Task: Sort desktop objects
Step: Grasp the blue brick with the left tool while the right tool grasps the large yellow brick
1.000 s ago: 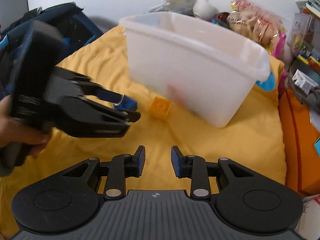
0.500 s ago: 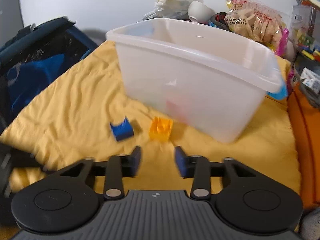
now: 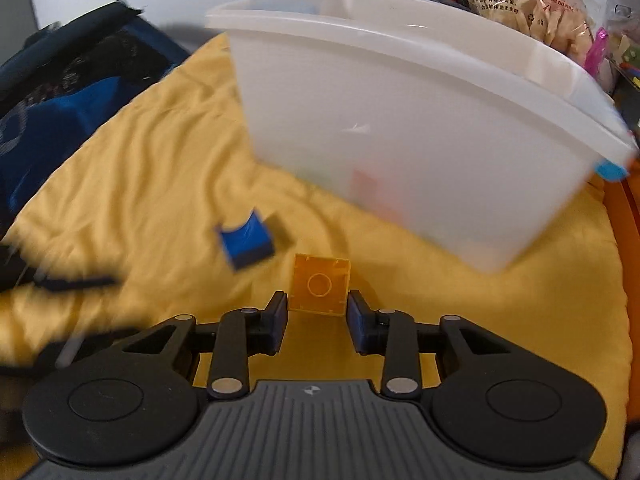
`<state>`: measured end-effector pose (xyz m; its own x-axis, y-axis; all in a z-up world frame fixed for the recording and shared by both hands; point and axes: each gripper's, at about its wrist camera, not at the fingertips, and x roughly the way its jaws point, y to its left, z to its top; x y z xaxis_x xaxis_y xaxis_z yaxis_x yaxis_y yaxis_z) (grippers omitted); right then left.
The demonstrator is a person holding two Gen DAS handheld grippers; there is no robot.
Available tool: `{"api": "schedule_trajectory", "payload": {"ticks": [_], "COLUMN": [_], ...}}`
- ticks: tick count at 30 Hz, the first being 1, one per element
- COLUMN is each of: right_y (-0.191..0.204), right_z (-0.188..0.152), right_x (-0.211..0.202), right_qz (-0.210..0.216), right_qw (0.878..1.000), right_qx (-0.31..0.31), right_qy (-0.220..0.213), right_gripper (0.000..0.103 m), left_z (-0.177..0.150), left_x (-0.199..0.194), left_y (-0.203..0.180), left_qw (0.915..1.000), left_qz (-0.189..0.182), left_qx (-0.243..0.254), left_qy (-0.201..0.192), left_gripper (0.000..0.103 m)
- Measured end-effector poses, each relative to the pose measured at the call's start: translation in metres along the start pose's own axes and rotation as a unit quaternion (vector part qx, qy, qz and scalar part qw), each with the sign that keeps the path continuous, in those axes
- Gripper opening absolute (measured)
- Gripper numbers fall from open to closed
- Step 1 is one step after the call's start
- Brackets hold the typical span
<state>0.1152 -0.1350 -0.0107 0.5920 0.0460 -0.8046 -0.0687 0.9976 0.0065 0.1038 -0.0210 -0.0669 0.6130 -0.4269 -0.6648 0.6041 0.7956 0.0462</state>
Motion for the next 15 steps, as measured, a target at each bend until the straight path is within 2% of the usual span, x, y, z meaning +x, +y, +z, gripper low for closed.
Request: {"api": "schedule_trajectory", "payload": {"ticks": [3,7,9,10,12,15], "right_y": [-0.003,-0.01,-0.013,-0.015,-0.016,-0.019], "right_z": [-0.019,-0.043,-0.049,-0.052,-0.053,-0.054], "right_x": [-0.019,-0.039,-0.045,-0.046,-0.046,-0.049], "right_qz": [-0.005,-0.005,-0.007,-0.009,-0.013,-0.012], "right_qw": [1.0,1.0,0.999,0.999,0.999,0.999], "right_qx": [0.002,0.02,0.027,0.03,0.037,0.041], "right_qy": [0.006,0.015,0.018,0.018,0.019,0.016], "right_gripper": [0.036,0.036,0.036,0.036,0.035,0.035], "left_z": [0.015,0.026,0.028,0.028,0.023,0.01], "left_x": [0.028,0.057,0.066,0.069,0.07,0.048], "left_y": [0.004,0.008,0.009,0.008,0.006,0.002], "left_qw": [0.9999,0.9996,0.9993,0.999,0.9989,0.9986], "left_qz": [0.002,-0.001,-0.011,-0.018,-0.022,-0.032], "left_qx": [0.003,0.018,0.022,0.024,0.018,0.01], "left_qy": [0.013,0.021,0.027,0.033,0.039,0.041], "left_gripper": [0.035,0.043,0.042,0.038,0.035,0.035]}}
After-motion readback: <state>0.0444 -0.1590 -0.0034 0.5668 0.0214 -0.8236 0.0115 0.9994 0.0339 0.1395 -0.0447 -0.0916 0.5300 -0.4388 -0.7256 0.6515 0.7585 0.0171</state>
